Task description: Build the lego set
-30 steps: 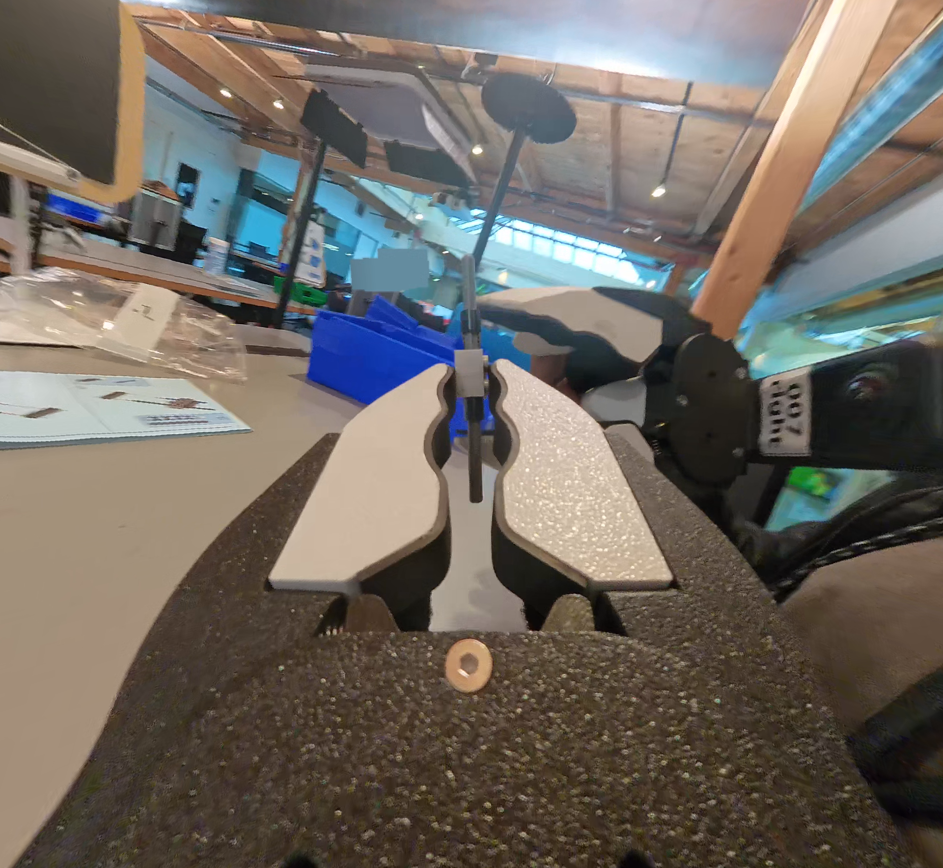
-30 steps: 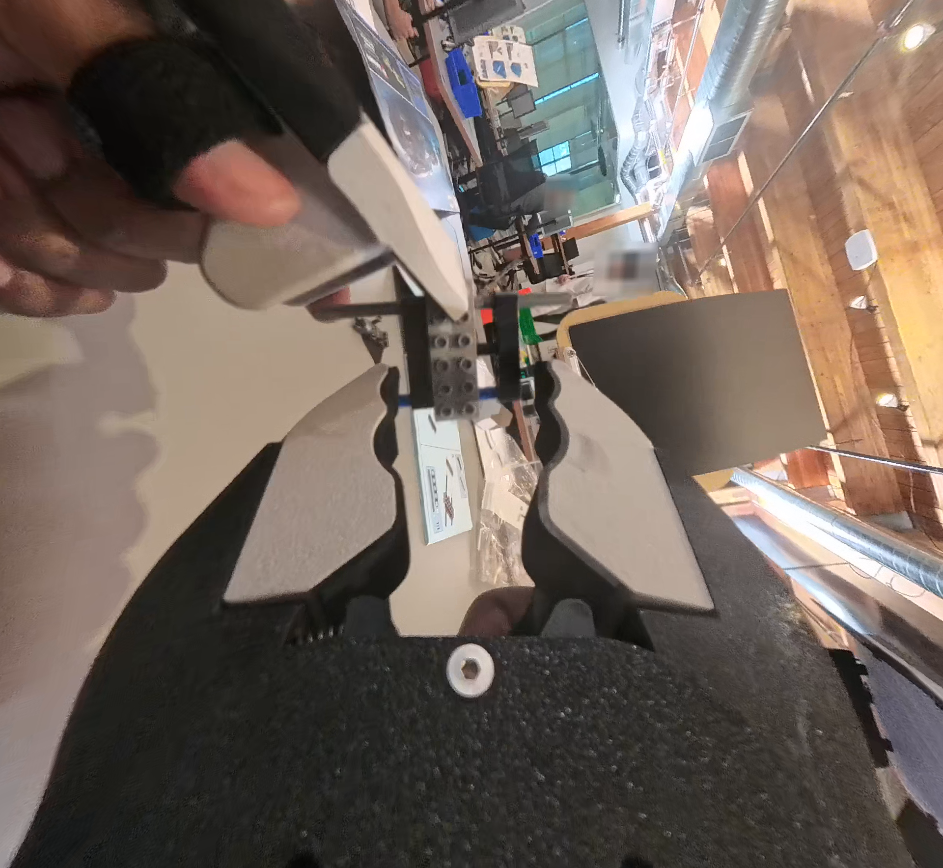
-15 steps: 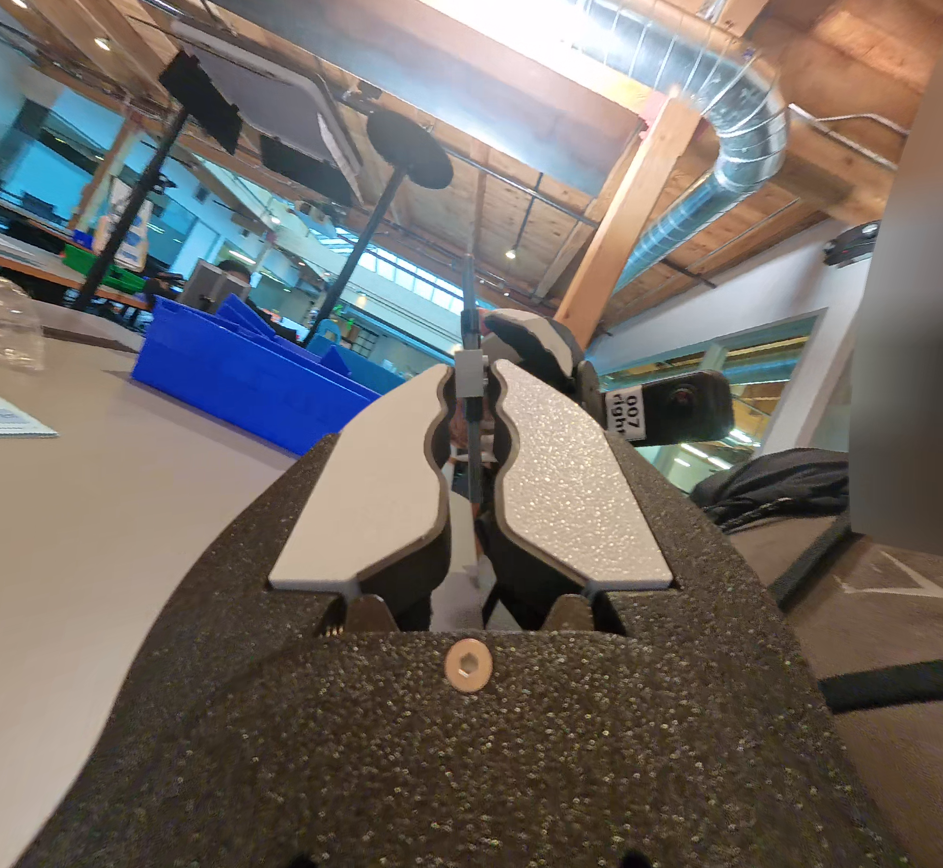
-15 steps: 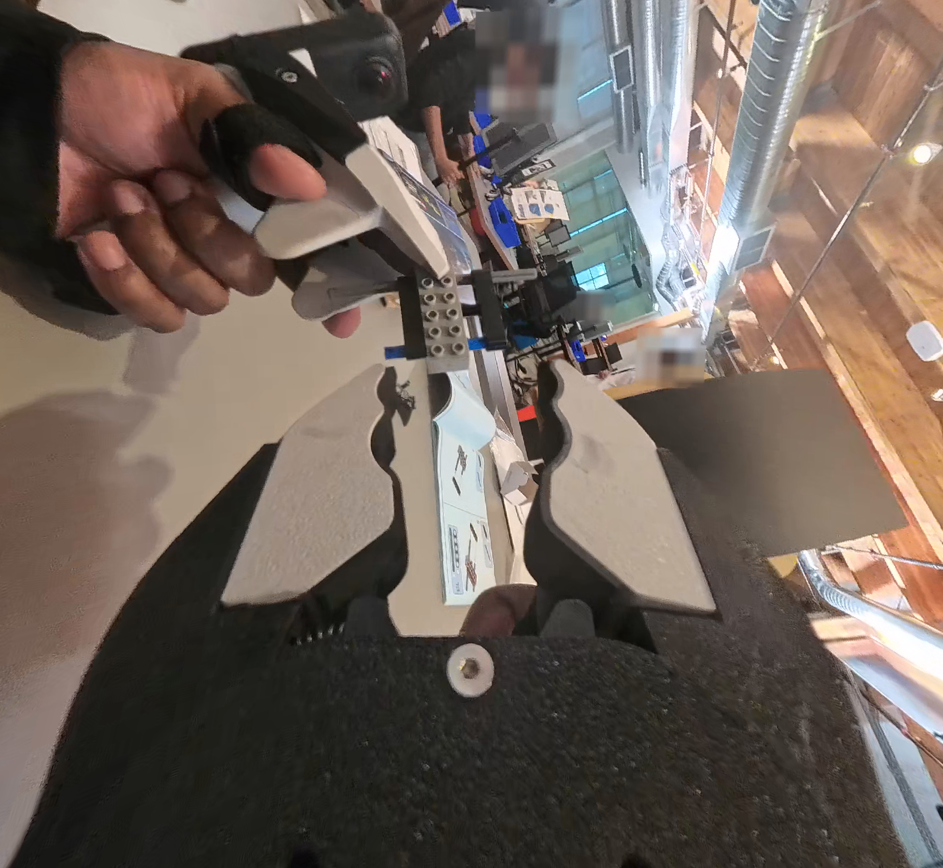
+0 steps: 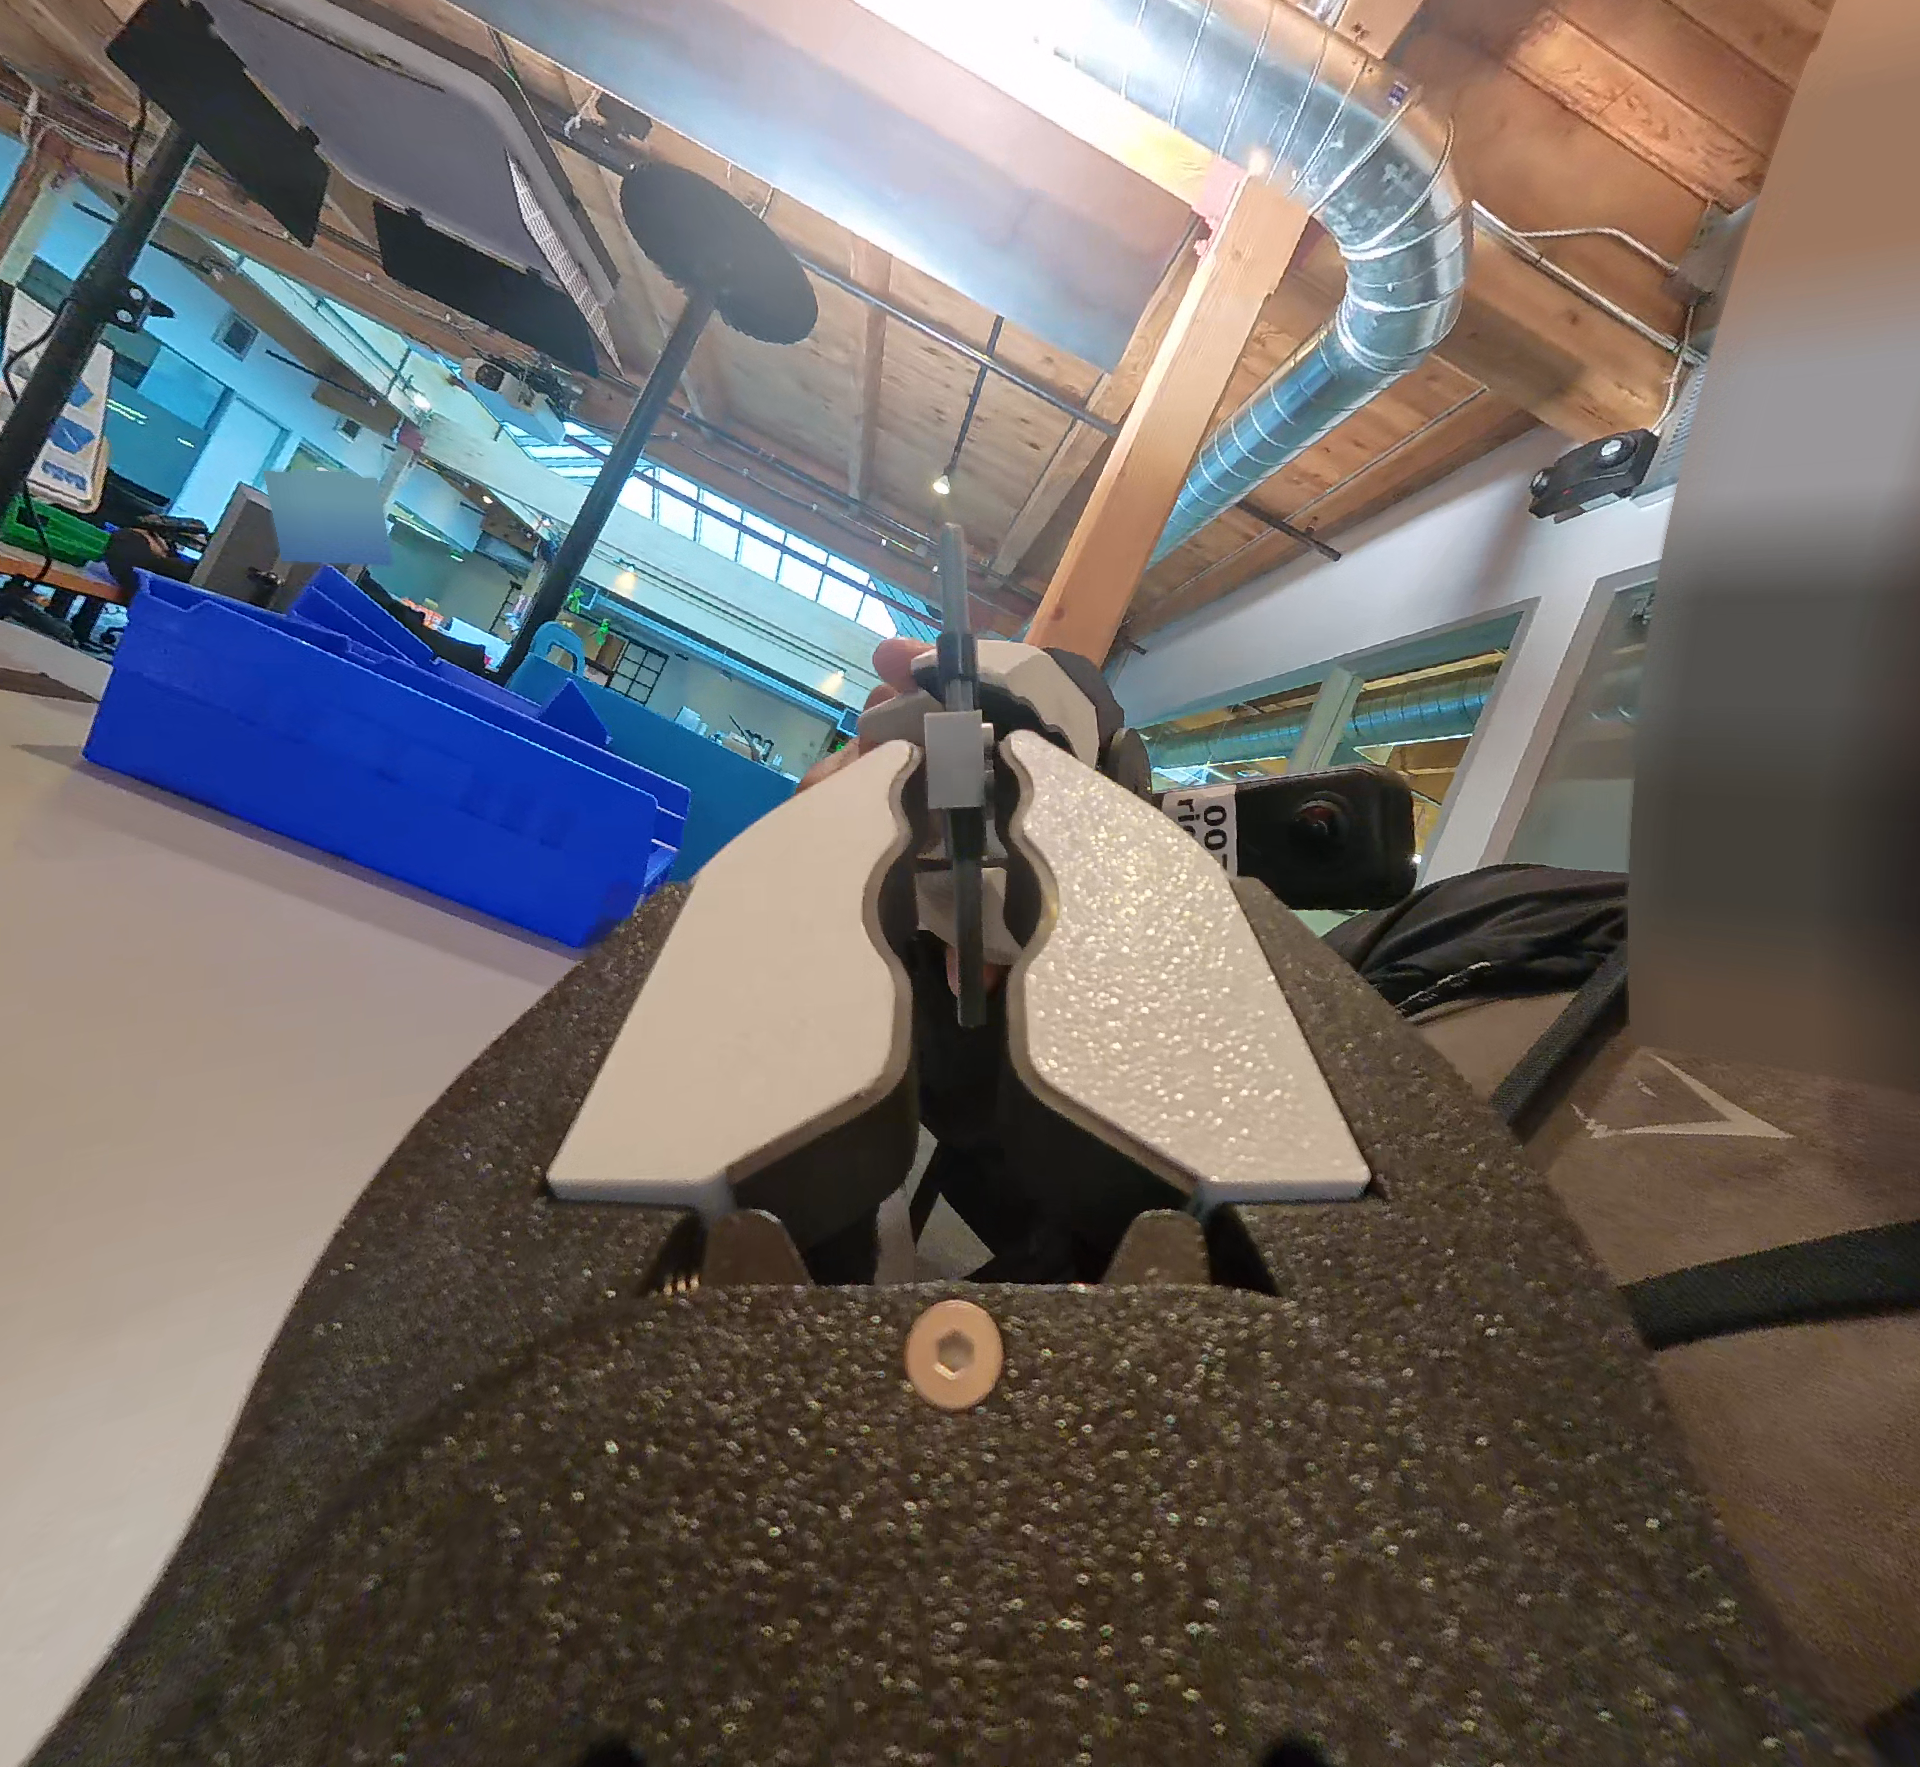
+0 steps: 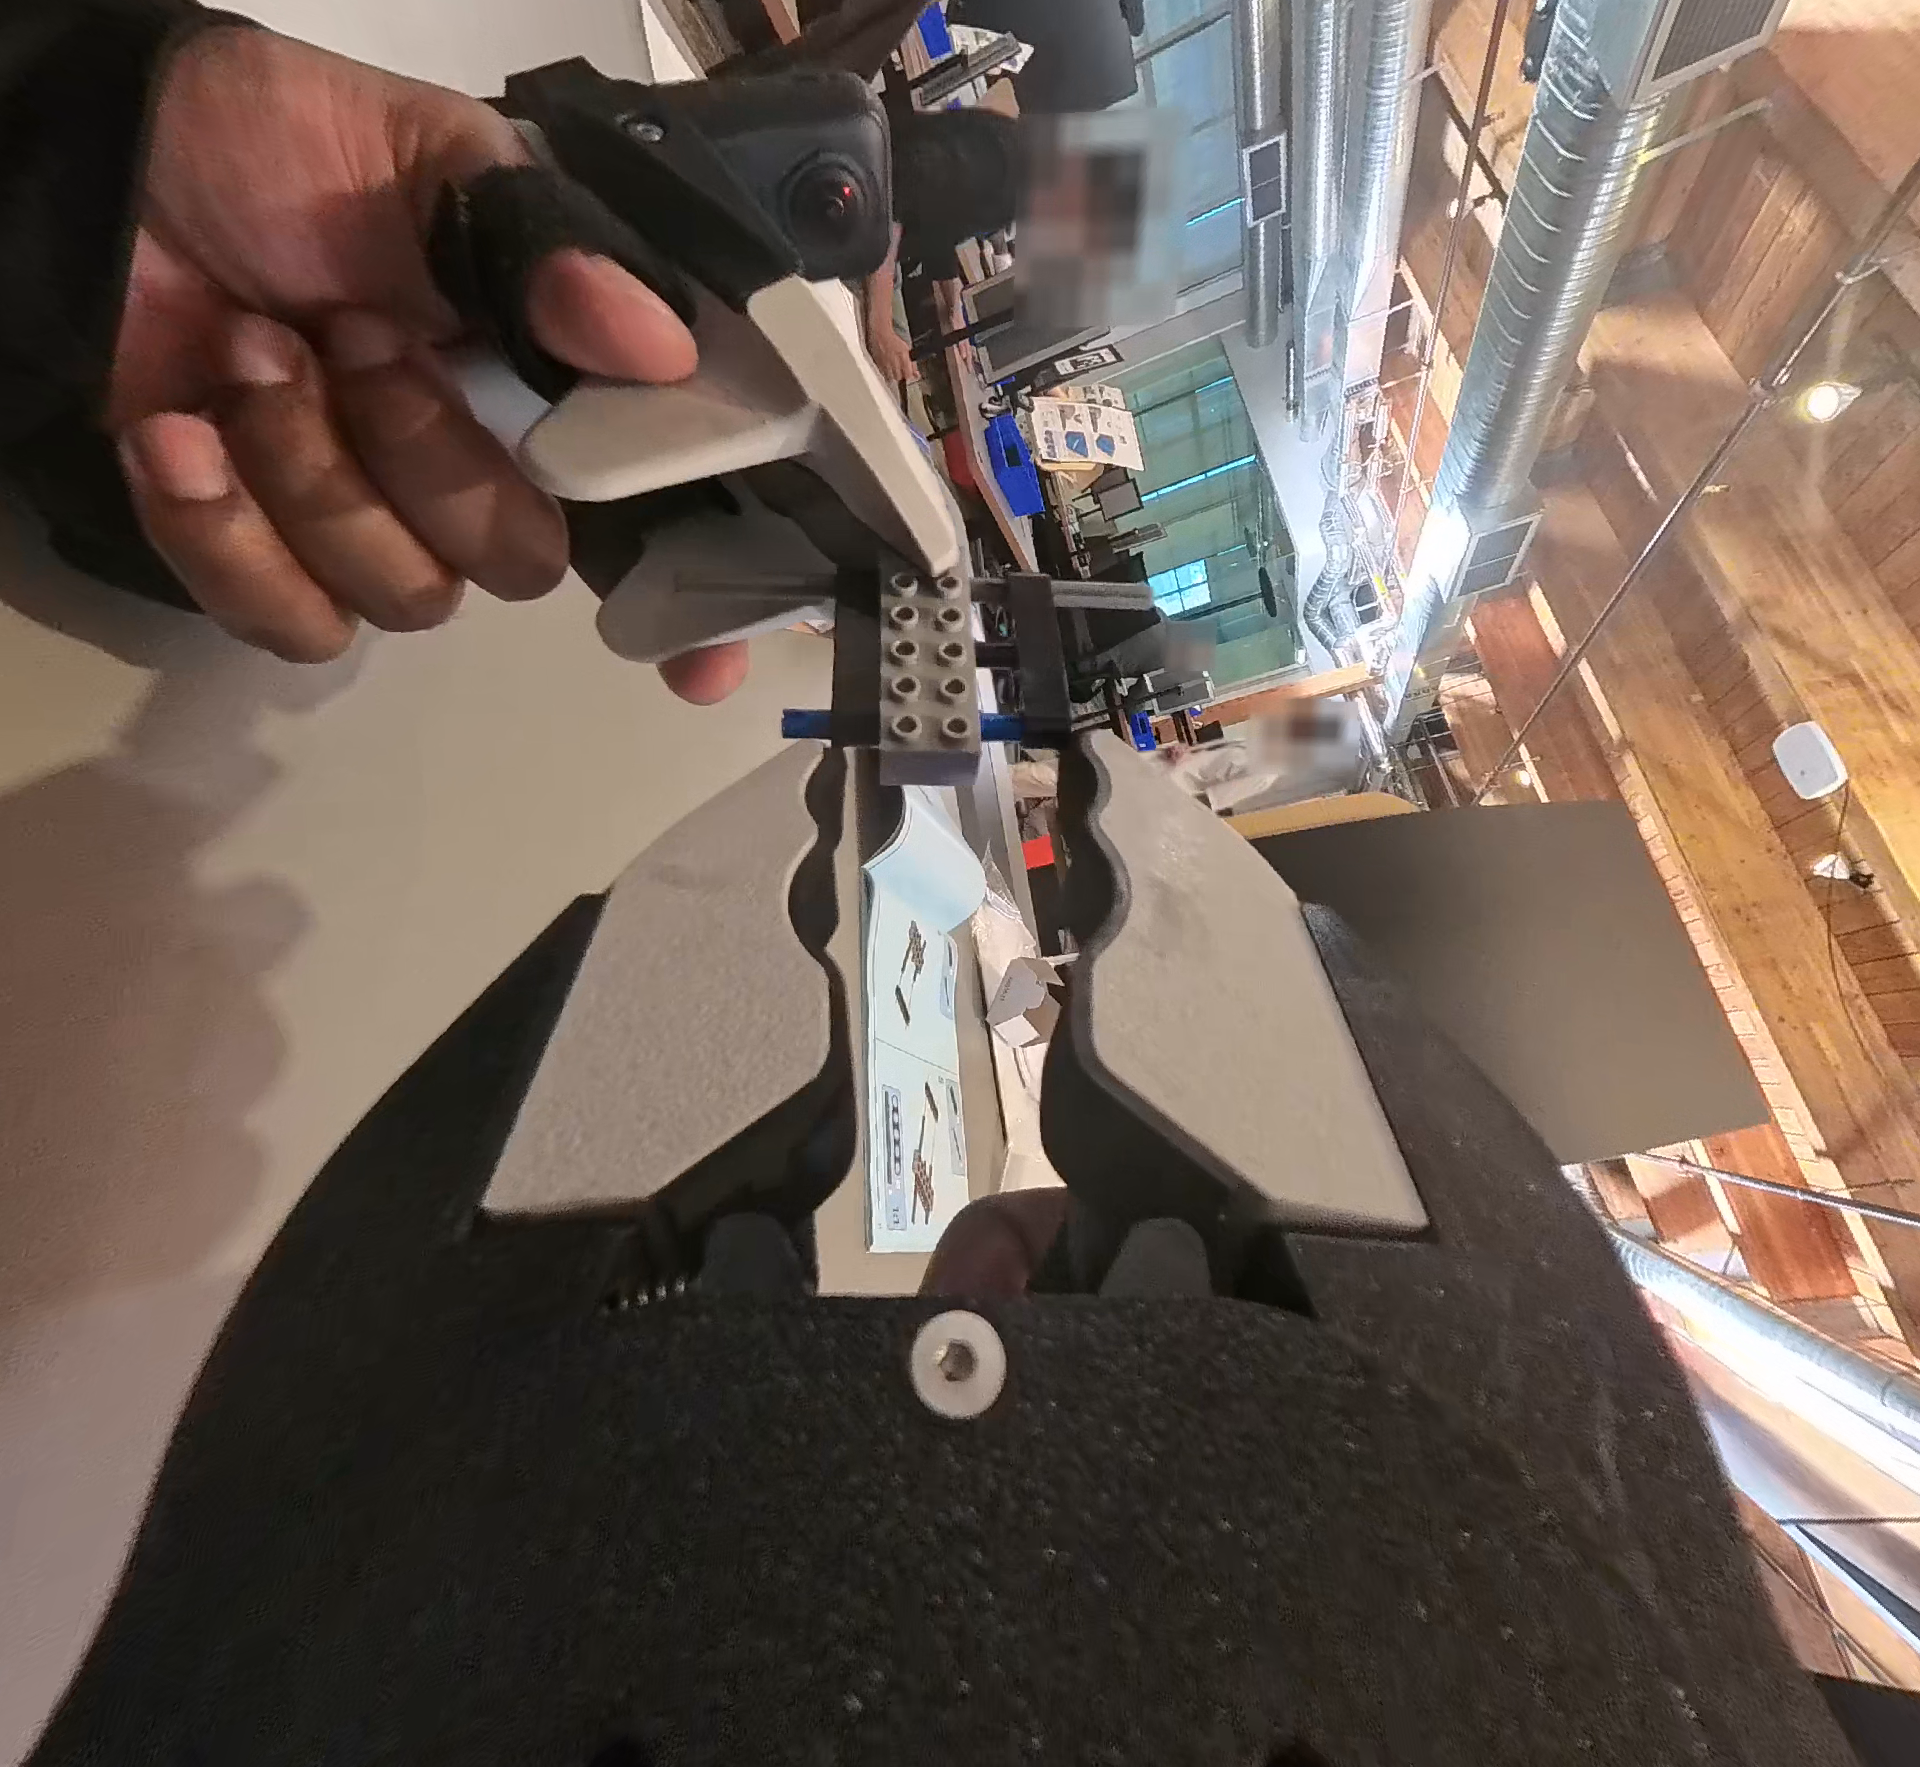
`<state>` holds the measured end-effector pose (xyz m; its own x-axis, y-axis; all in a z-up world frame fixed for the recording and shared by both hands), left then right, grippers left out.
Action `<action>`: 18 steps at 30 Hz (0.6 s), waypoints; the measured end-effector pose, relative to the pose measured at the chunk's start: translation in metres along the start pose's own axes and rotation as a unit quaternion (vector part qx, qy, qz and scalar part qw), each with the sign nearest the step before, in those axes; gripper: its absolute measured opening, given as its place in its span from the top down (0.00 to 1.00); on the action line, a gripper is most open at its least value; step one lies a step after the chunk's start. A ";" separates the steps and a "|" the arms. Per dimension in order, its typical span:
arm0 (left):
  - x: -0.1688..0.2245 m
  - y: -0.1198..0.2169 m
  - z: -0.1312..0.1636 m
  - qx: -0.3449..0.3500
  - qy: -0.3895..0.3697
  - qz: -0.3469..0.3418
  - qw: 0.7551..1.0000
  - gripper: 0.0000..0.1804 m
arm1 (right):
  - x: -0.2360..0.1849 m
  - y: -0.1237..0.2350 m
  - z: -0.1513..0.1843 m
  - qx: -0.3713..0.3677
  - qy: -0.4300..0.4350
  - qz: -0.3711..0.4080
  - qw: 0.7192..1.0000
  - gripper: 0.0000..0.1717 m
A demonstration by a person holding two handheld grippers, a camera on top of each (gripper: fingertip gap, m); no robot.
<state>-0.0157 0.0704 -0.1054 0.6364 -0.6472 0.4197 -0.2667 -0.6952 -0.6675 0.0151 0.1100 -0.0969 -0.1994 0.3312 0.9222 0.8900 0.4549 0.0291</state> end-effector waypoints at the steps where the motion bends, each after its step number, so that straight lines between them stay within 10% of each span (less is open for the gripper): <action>1: 0.000 0.000 0.000 0.000 -0.003 -0.001 1.000 0.94 | 0.001 0.000 0.000 -0.003 0.002 0.008 1.000 0.81; 18: 0.004 0.000 -0.005 0.020 -0.034 -0.009 0.999 0.94 | 0.003 -0.003 -0.001 -0.025 0.018 0.050 0.998 0.82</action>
<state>-0.0167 0.0666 -0.1009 0.6893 -0.6107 0.3898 -0.2264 -0.6927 -0.6848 0.0121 0.1084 -0.0938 -0.0950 0.3430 0.9345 0.9242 0.3791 -0.0452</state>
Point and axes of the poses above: each gripper's, where its closed fingertips meet, y back along the fingers, z out of its underside, x = y × z across the jaws, the point moved 2 cm from there along y, back along the fingers, and after that the axes turned 10 degrees about x, right-handed, at the moved point
